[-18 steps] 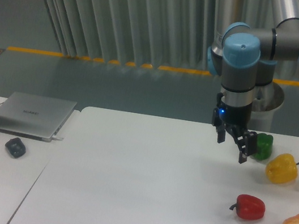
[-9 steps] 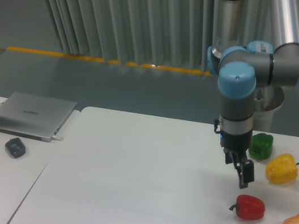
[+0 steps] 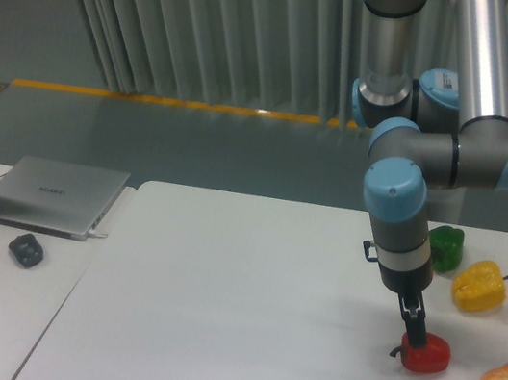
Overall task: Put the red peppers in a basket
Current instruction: 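Close the gripper on the red bell pepper's stem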
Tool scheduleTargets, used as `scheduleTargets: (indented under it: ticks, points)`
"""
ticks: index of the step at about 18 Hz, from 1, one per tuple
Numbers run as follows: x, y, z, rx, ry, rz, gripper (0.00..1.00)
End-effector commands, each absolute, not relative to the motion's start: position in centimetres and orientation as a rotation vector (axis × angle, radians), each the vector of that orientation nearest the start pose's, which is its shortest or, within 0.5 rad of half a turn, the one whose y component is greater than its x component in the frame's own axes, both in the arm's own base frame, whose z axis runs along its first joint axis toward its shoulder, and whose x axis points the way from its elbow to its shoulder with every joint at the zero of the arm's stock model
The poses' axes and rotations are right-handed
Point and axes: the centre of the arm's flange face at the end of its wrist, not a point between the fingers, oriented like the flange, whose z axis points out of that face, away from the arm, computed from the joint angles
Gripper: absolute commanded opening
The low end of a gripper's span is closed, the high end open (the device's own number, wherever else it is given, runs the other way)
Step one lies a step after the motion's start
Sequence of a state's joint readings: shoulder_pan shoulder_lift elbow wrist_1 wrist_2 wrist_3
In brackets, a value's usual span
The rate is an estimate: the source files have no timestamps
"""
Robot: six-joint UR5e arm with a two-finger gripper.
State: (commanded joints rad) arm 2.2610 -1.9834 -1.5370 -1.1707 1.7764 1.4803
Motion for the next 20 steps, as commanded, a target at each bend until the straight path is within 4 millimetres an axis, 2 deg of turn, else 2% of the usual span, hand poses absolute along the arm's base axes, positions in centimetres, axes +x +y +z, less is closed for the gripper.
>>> scheduleTargets:
  ticks: [7, 14, 16, 17, 18, 20]
  points:
    - [-33.8, 56.7, 27.5, -3.065, 1.275, 0.183, 1.0]
    - [-33.5, 56.6, 26.8, -3.092, 1.278, 0.179, 1.0]
    - [-33.5, 56.6, 26.8, -3.098, 1.278, 0.184, 0.78]
    - [-33.4, 56.6, 26.8, -3.099, 1.276, 0.183, 0.73]
    - [-33.4, 56.6, 26.7, -3.1, 1.277, 0.18, 0.61]
    - [-33.4, 56.6, 26.7, -3.11, 1.254, 0.183, 0.54]
